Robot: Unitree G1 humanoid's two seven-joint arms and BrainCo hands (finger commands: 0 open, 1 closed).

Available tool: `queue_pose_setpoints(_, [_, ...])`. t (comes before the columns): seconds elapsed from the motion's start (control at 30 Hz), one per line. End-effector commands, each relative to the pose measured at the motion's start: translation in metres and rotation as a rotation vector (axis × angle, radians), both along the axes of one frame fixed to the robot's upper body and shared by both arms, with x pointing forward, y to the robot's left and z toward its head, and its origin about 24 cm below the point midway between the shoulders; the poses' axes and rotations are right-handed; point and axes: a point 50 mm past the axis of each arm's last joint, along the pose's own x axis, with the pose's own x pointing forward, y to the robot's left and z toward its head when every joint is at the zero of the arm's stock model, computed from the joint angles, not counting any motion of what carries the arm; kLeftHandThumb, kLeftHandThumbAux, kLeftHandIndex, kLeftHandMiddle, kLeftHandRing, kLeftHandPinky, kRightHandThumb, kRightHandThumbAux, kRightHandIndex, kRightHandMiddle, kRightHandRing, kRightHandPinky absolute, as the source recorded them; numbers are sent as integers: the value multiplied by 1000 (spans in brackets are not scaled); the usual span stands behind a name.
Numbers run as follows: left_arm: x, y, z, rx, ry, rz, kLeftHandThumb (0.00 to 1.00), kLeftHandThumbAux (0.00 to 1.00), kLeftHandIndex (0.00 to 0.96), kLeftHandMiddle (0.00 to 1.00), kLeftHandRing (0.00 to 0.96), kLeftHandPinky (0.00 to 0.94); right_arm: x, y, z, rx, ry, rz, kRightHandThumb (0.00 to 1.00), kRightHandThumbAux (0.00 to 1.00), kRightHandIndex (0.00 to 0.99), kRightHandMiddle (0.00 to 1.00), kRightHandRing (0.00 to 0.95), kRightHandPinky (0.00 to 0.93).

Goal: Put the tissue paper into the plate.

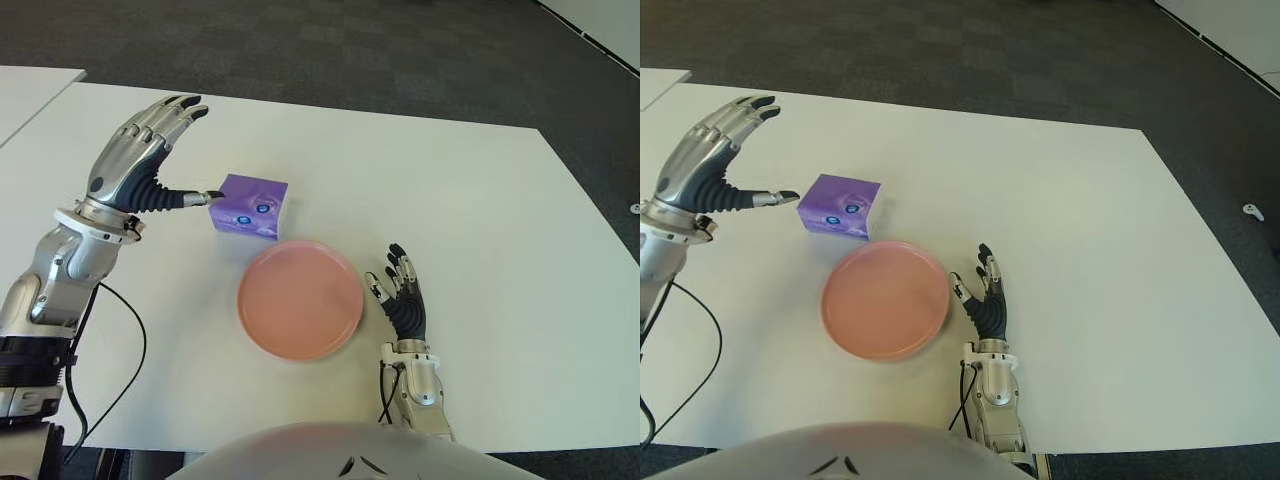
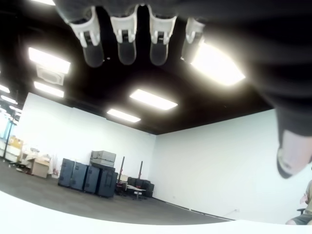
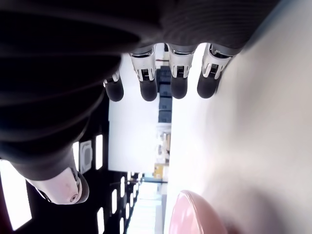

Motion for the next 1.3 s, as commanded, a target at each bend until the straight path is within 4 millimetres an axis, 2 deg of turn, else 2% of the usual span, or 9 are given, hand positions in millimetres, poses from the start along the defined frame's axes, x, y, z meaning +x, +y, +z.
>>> queue_pose_setpoints(0.03, [13, -16, 0, 82, 48, -66, 232, 512, 0, 0, 0, 0, -14, 0, -29, 14, 173, -8, 0, 670, 0, 0, 0, 0])
queue_pose_setpoints(0.2, [31, -39, -9, 180, 118, -100, 199, 480, 0, 0, 0, 0, -12, 0, -31, 19, 169, 1, 0, 680, 0, 0, 0, 0])
queue_pose_setpoints(0.4, [38, -48, -22, 352, 124, -141, 141, 445, 0, 0, 0, 0, -8, 0, -35, 13, 166, 7, 0, 675, 0, 0, 0, 0])
queue_pose_setpoints(0.6, [36, -52, -34, 526, 122, -234, 69, 407, 0, 0, 0, 0, -6, -1, -37, 9, 173, 10, 0, 668, 0, 0, 0, 0])
queue_pose_setpoints(0.93, [39, -60, -40, 660, 117, -302, 18, 360, 0, 0, 0, 0, -8, 0, -37, 13, 160, 18, 3, 668, 0, 0, 0, 0])
queue_pose_setpoints(1.3, [49, -65, -56, 710, 133, -319, 1, 343, 0, 0, 0, 0, -8, -2, -39, 8, 162, 10, 14, 679, 0, 0, 0, 0])
